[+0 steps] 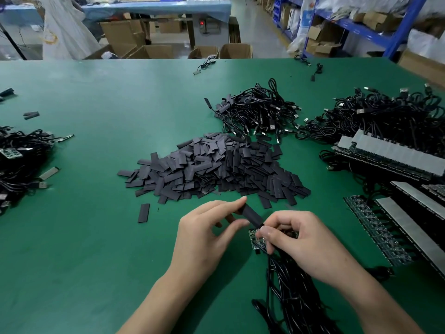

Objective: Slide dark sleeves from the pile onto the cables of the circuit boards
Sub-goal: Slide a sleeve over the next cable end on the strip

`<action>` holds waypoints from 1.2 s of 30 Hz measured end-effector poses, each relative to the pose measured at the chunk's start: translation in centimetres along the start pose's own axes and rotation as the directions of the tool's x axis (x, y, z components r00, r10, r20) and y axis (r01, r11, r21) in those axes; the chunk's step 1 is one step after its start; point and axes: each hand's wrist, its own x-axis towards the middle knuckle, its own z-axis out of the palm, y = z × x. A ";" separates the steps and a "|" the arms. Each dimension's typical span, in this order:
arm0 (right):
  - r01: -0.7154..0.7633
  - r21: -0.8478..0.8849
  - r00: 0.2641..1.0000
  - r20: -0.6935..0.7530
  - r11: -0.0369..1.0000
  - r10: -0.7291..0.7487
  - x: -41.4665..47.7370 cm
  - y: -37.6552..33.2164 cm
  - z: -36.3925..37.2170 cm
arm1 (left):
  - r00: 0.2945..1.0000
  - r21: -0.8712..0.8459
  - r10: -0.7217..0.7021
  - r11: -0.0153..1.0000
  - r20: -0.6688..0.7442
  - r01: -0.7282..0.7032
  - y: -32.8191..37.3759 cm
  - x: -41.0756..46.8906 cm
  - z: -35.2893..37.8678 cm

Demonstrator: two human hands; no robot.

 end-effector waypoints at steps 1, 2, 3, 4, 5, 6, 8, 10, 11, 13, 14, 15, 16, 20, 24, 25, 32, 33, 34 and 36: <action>-0.003 -0.002 1.000 -0.008 1.000 0.003 0.0 0.0 0.1 | 1.000 -0.023 -0.007 1.000 0.012 0.007 0.1 0.0 0.1; -0.006 -0.006 1.000 -0.013 1.000 0.006 0.0 0.1 0.1 | 1.000 -0.047 -0.011 0.999 0.019 0.012 0.2 0.1 0.1; -0.007 -0.010 1.000 -0.012 1.000 0.007 0.1 0.1 0.2 | 1.000 -0.067 -0.010 0.998 0.022 0.012 0.2 0.1 0.1; -0.008 -0.013 1.000 -0.008 1.000 0.008 0.1 0.1 0.2 | 1.000 -0.081 -0.008 0.997 0.025 0.010 0.3 0.1 0.1; -0.008 -0.014 1.000 -0.002 1.000 0.008 0.1 0.1 0.3 | 1.000 -0.090 -0.006 0.996 0.027 0.008 0.4 0.1 0.0; -0.008 -0.009 1.000 0.003 1.000 0.008 0.1 0.2 0.3 | 1.000 -0.099 -0.008 0.995 0.026 0.010 0.5 0.1 0.0; -0.004 0.020 1.000 0.002 1.000 0.004 0.2 0.3 0.4 | 0.999 -0.136 -0.037 0.990 0.010 0.038 0.5 0.1 0.1; 0.011 0.062 1.000 -0.004 0.998 -0.010 0.3 0.2 0.6 | 0.993 -0.206 -0.113 0.973 -0.023 0.106 0.6 0.1 0.3; 0.019 0.079 1.000 -0.007 0.997 -0.019 0.4 0.1 0.7 | 0.986 -0.250 -0.161 0.957 -0.035 0.148 0.6 0.0 0.4; 0.035 0.092 0.999 -0.015 0.995 -0.034 0.4 0.1 0.8 | 0.970 -0.345 -0.242 0.913 -0.028 0.218 0.6 -0.1 0.6; 0.040 0.089 0.999 -0.019 0.995 -0.039 0.4 0.2 0.8 | 0.964 -0.379 -0.264 0.894 -0.015 0.239 0.6 -0.1 0.6; 0.043 0.085 0.999 -0.024 0.995 -0.041 0.3 0.2 0.9 | 0.961 -0.397 -0.276 0.882 -0.004 0.252 0.6 -0.1 0.6; 0.043 0.082 0.999 -0.030 0.996 -0.041 0.3 0.3 0.8 | 0.959 -0.406 -0.282 0.876 0.006 0.260 0.6 -0.2 0.6; 0.034 0.078 0.999 -0.045 0.996 -0.031 0.4 0.3 0.8 | 0.952 -0.433 -0.301 0.852 0.057 0.295 0.9 0.0 0.5; 0.030 0.057 0.999 -0.044 0.998 -0.028 0.3 0.4 0.8 | 0.944 -0.509 -0.319 0.800 0.086 0.317 1.4 0.2 0.4; 0.030 0.041 0.998 -0.047 0.999 -0.028 0.3 0.3 0.8 | 0.940 -0.538 -0.328 0.778 0.090 0.323 1.6 0.2 0.4; 0.097 -0.094 0.992 -0.066 0.991 -0.104 -0.3 -0.3 0.0 | 0.905 -0.707 -0.410 0.606 0.114 0.364 1.6 0.6 0.1; 0.101 -0.136 0.993 -0.044 0.986 -0.108 -0.4 -0.3 -0.4 | 0.893 -0.729 -0.439 0.579 0.097 0.364 1.4 0.7 0.0; 0.116 -0.190 0.993 -0.013 0.975 -0.121 -0.4 -0.1 -0.8 | 0.879 -0.751 -0.470 0.550 0.083 0.365 1.3 0.8 -0.1; 0.153 -0.274 0.988 0.040 0.949 -0.148 -0.3 0.1 -1.2 | 0.850 -0.792 -0.521 0.487 0.075 0.368 0.9 1.0 -0.2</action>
